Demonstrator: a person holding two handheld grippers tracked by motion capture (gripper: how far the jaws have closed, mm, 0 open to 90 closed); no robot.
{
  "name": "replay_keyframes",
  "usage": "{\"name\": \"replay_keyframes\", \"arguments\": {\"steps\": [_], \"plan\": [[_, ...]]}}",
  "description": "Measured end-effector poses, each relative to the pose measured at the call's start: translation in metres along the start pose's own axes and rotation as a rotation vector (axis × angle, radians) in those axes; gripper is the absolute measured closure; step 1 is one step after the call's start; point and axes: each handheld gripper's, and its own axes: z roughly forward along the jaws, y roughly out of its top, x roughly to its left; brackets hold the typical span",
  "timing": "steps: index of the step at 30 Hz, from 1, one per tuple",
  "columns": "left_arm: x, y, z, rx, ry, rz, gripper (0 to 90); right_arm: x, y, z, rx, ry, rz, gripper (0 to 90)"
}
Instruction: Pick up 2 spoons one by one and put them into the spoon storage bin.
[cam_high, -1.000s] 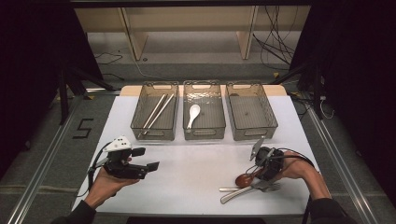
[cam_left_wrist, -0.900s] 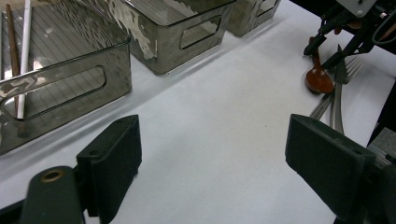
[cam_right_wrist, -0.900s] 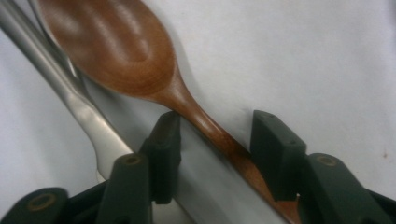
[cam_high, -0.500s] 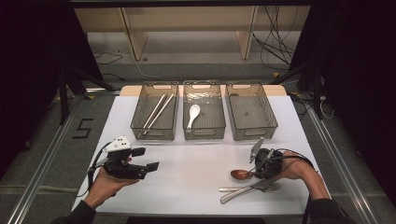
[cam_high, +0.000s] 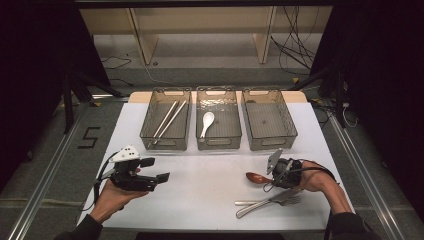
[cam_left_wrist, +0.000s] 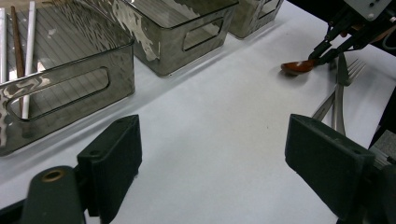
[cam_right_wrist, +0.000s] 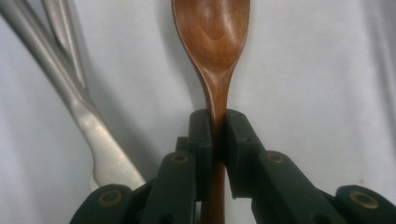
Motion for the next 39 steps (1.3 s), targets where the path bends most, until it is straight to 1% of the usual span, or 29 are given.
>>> {"name": "replay_keyframes", "arguments": {"steps": [1, 2, 5, 6, 9, 13, 18, 20, 22, 24, 26, 28, 31, 32, 34, 39], "plan": [[0.0, 0.0, 0.0, -0.001, 0.0, -0.001, 18.3, -0.001, 0.0, -0.001, -0.018, -0.017, -0.003, 82.6], [0.0, 0.0, 0.0, -0.002, 0.001, -0.001, 18.3, -0.001, 0.0, -0.003, -0.021, -0.024, 0.007, 82.7], [0.001, 0.0, 0.0, -0.005, 0.002, 0.001, 18.3, -0.003, 0.0, -0.007, -0.06, -0.056, 0.027, 82.6], [0.001, 0.0, -0.001, -0.009, 0.005, 0.001, 18.3, -0.004, 0.0, -0.009, -0.065, -0.051, 0.039, 82.6], [0.001, 0.0, -0.001, -0.02, 0.007, -0.003, 18.3, -0.005, 0.002, -0.014, -0.099, -0.07, 0.058, 82.6], [0.001, 0.0, -0.001, -0.021, 0.007, -0.005, 18.2, -0.007, 0.004, -0.021, -0.133, -0.107, 0.086, 82.7], [0.001, 0.0, -0.002, -0.023, 0.008, -0.006, 18.2, -0.01, 0.008, -0.031, -0.188, -0.123, 0.129, 82.7], [0.001, 0.0, -0.001, -0.021, 0.008, -0.007, 18.2, -0.011, 0.011, -0.035, -0.229, -0.118, 0.155, 82.7], [0.002, 0.0, -0.002, -0.022, 0.009, -0.01, 18.2, -0.012, 0.014, -0.039, -0.256, -0.111, 0.177, 82.7], [0.003, -0.001, -0.002, -0.027, 0.011, -0.014, 18.2, -0.014, 0.017, -0.044, -0.292, -0.105, 0.214, 82.7], [0.003, -0.001, -0.002, -0.028, 0.011, -0.015, 18.2, -0.015, 0.021, -0.048, -0.325, -0.104, 0.262, 82.7], [0.003, -0.001, -0.002, -0.028, 0.012, -0.015, 18.2, -0.018, 0.025, -0.053, -0.358, -0.09, 0.3, 82.7], [0.004, -0.001, -0.002, -0.027, 0.012, -0.015, 18.2, -0.02, 0.033, -0.059, -0.402, -0.076, 0.345, 82.7], [0.004, -0.001, -0.002, -0.028, 0.012, -0.017, 18.2, -0.021, 0.034, -0.06, -0.41, -0.073, 0.355, 82.7], [0.004, -0.001, -0.002, -0.029, 0.012, -0.016, 18.2, -0.024, 0.04, -0.062, -0.43, -0.057, 0.39, 82.7], [0.006, -0.002, -0.002, -0.034, 0.014, -0.019, 18.1, -0.031, 0.049, -0.063, -0.443, -0.054, 0.426, 82.7]]}}
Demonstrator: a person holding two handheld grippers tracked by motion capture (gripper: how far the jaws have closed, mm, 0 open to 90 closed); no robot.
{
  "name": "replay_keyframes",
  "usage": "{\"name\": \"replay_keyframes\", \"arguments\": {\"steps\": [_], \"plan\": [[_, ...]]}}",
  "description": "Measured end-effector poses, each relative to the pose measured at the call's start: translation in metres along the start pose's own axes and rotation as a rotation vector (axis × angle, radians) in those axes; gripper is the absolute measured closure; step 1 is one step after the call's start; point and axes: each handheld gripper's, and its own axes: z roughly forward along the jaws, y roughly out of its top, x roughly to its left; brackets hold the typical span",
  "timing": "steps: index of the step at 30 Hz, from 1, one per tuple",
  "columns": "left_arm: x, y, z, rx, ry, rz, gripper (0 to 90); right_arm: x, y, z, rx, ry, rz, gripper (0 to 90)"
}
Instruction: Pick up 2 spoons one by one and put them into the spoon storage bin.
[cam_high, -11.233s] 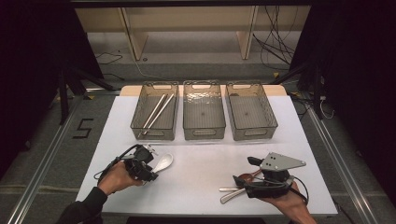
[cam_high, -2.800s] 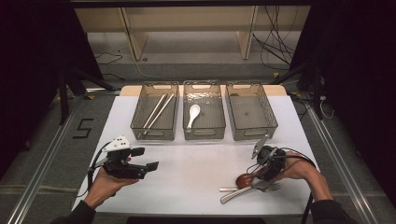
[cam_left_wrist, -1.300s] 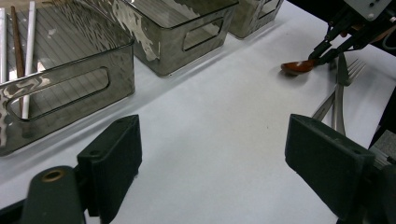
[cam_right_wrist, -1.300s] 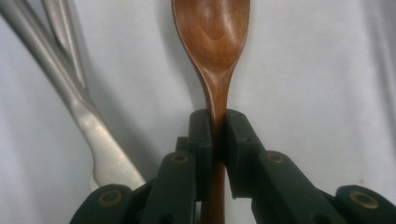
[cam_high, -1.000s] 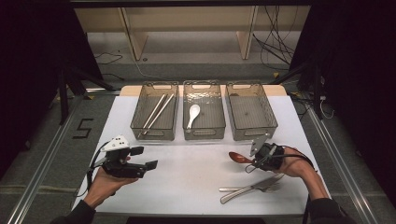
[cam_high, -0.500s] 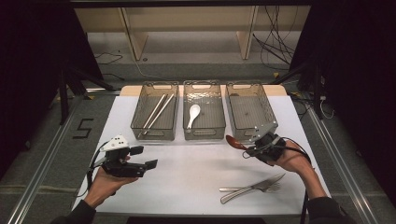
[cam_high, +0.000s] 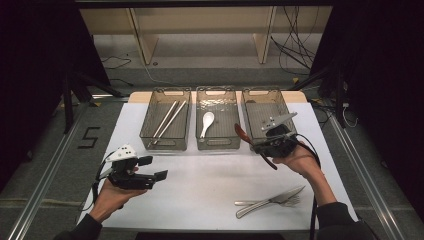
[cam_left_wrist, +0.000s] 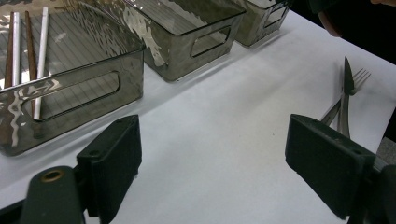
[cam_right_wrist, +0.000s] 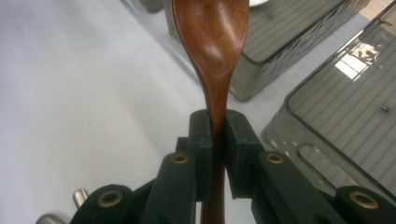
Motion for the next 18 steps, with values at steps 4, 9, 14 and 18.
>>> {"name": "replay_keyframes", "arguments": {"steps": [4, 9, 14, 18], "plan": [[0.0, 0.0, 0.0, -0.002, 0.001, 0.0, 18.1, -0.003, 0.008, 0.004, -0.017, -0.011, 0.037, 82.6], [0.001, 0.0, 0.0, 0.005, 0.004, 0.001, 18.1, -0.006, 0.016, 0.007, -0.043, -0.019, 0.087, 82.6], [0.001, 0.0, 0.0, 0.001, 0.008, 0.0, 18.1, -0.009, 0.026, 0.01, -0.057, -0.032, 0.123, 82.5], [0.001, 0.0, 0.0, -0.003, 0.008, -0.002, 18.1, -0.01, 0.035, 0.015, -0.065, -0.037, 0.141, 82.5]]}}
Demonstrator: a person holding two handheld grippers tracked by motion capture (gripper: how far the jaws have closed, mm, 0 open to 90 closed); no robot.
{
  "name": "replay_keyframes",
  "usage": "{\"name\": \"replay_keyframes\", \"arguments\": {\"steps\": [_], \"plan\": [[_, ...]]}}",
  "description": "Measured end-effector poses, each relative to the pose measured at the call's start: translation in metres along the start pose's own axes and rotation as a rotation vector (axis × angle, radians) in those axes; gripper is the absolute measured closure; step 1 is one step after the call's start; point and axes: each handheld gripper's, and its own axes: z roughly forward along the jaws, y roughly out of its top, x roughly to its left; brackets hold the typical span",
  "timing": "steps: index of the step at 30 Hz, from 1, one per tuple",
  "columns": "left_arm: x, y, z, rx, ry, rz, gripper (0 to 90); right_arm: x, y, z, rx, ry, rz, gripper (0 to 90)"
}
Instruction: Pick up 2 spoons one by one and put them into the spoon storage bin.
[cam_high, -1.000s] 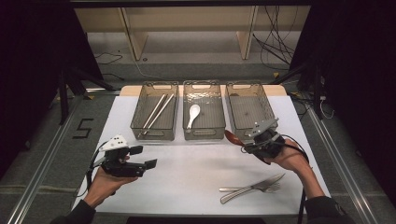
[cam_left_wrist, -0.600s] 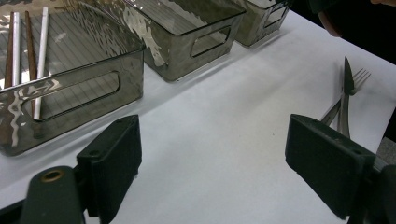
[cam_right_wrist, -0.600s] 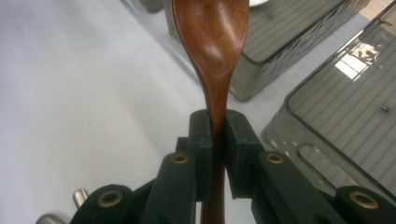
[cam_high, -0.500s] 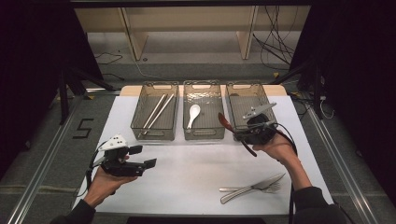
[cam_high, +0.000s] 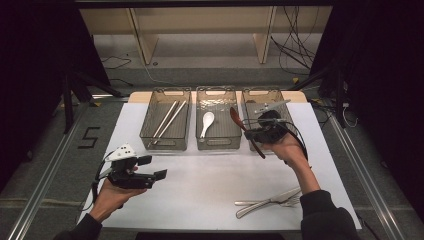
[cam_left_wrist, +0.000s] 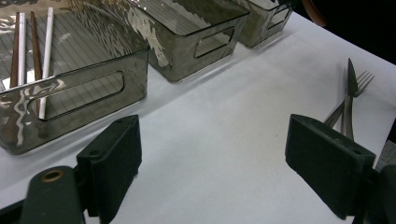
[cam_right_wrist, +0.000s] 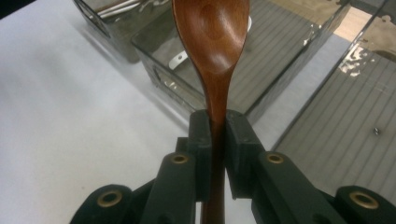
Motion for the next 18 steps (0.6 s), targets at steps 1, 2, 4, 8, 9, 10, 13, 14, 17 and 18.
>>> {"name": "replay_keyframes", "arguments": {"steps": [1, 2, 4, 8, 9, 10, 13, 14, 17, 18], "plan": [[0.0, 0.0, 0.0, -0.001, 0.0, 0.0, 18.1, 0.0, 0.002, 0.002, -0.004, -0.001, 0.002, 82.5], [0.0, 0.0, 0.0, -0.001, -0.001, 0.0, 18.1, 0.001, 0.006, 0.003, -0.006, -0.002, 0.009, 82.5], [0.0, 0.0, 0.0, -0.003, -0.002, 0.0, 18.1, 0.002, 0.011, 0.006, -0.011, -0.002, 0.013, 82.5], [0.0, 0.0, 0.0, -0.007, -0.003, 0.002, 18.0, 0.001, 0.021, 0.011, -0.024, -0.005, 0.037, 82.4], [0.0, 0.0, 0.0, -0.007, -0.002, 0.003, 17.9, 0.001, 0.023, 0.012, -0.026, -0.005, 0.039, 82.4], [0.0, 0.0, -0.001, -0.008, -0.003, 0.002, 17.9, 0.001, 0.025, 0.012, -0.028, -0.007, 0.04, 82.5], [0.0, 0.0, 0.0, -0.008, -0.002, 0.002, 17.9, 0.001, 0.032, 0.015, -0.035, -0.018, 0.051, 82.5], [0.0, 0.0, 0.0, -0.009, -0.003, 0.002, 17.9, 0.001, 0.034, 0.016, -0.036, -0.018, 0.053, 82.5], [0.0, 0.0, 0.0, -0.006, 0.006, 0.0, 17.8, 0.001, 0.039, 0.02, -0.034, -0.024, 0.06, 82.5], [0.0, 0.0, 0.0, -0.005, 0.006, -0.001, 17.8, 0.001, 0.041, 0.023, -0.033, -0.025, 0.062, 82.5]]}}
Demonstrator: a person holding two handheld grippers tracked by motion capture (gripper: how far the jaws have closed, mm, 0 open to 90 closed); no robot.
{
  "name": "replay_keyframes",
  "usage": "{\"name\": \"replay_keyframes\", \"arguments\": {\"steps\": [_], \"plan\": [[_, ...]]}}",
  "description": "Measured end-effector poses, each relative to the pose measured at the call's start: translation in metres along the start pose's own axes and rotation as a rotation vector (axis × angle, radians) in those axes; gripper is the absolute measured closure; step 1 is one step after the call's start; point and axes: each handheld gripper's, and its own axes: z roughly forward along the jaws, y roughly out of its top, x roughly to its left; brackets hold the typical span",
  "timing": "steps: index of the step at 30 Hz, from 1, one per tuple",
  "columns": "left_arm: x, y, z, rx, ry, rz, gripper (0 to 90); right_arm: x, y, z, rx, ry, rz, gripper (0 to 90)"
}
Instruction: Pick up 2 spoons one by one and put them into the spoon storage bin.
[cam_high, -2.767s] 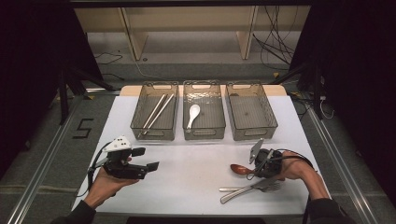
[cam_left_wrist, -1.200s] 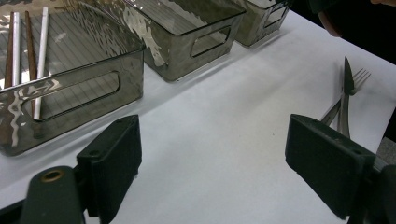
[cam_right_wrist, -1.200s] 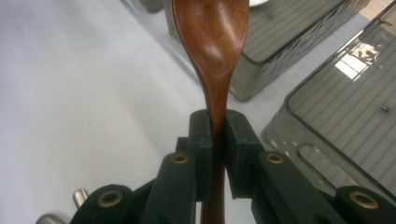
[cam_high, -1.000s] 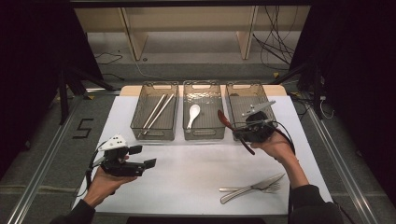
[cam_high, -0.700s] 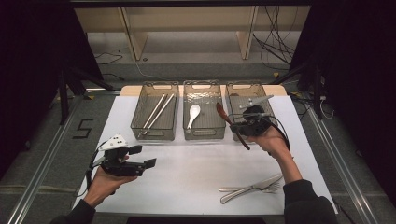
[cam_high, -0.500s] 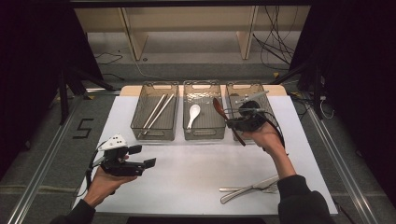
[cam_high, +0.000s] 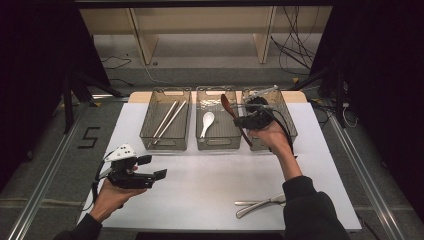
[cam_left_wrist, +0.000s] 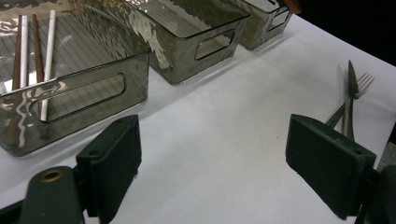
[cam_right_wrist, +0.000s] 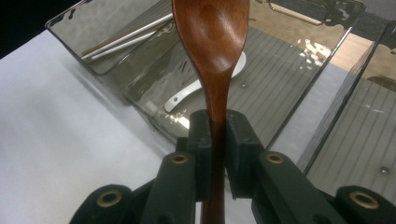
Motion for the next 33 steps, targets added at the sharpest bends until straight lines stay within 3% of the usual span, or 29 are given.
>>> {"name": "replay_keyframes", "arguments": {"steps": [16, 33], "plan": [[-0.002, 0.0, 0.0, 0.0, -0.004, 0.011, 17.8, 0.0, 0.025, 0.033, 0.03, -0.031, 0.055, 82.4], [-0.003, 0.0, 0.0, -0.001, -0.009, 0.015, 17.8, -0.006, 0.041, 0.051, 0.044, -0.077, 0.103, 82.3]]}}
